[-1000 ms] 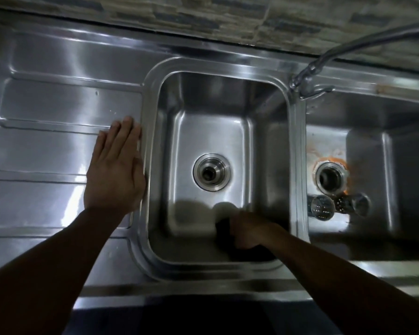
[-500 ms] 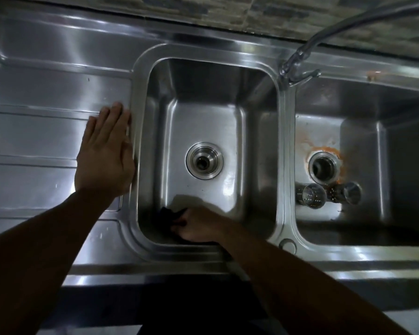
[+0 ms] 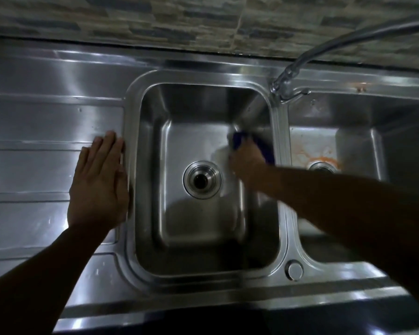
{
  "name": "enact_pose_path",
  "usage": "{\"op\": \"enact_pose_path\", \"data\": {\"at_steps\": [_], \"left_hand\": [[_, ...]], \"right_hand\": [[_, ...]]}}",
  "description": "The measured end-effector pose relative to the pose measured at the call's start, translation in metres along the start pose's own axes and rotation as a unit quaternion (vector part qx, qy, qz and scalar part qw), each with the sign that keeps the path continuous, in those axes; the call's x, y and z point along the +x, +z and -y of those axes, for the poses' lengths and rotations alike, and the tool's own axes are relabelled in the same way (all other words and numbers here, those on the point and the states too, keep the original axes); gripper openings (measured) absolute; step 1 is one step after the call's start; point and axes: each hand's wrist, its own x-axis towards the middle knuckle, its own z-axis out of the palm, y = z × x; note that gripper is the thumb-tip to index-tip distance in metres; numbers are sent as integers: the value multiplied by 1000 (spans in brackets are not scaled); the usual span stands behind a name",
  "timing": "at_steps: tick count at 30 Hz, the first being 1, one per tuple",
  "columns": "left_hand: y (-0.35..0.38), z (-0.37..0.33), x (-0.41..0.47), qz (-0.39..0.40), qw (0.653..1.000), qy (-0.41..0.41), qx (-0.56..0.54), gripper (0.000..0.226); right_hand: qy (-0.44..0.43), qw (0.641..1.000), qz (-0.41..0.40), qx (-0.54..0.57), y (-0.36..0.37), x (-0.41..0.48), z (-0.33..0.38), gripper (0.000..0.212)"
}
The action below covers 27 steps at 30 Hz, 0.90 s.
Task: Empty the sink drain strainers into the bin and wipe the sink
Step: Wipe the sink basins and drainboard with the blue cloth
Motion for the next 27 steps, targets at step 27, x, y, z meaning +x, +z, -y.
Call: {"op": "enact_pose_path", "data": {"at_steps": [27], "left_hand": [[6,3,1,-27,1000,1,-3,57]], "right_hand": [[268,248,-192,911,-70,85,96,54]]}}
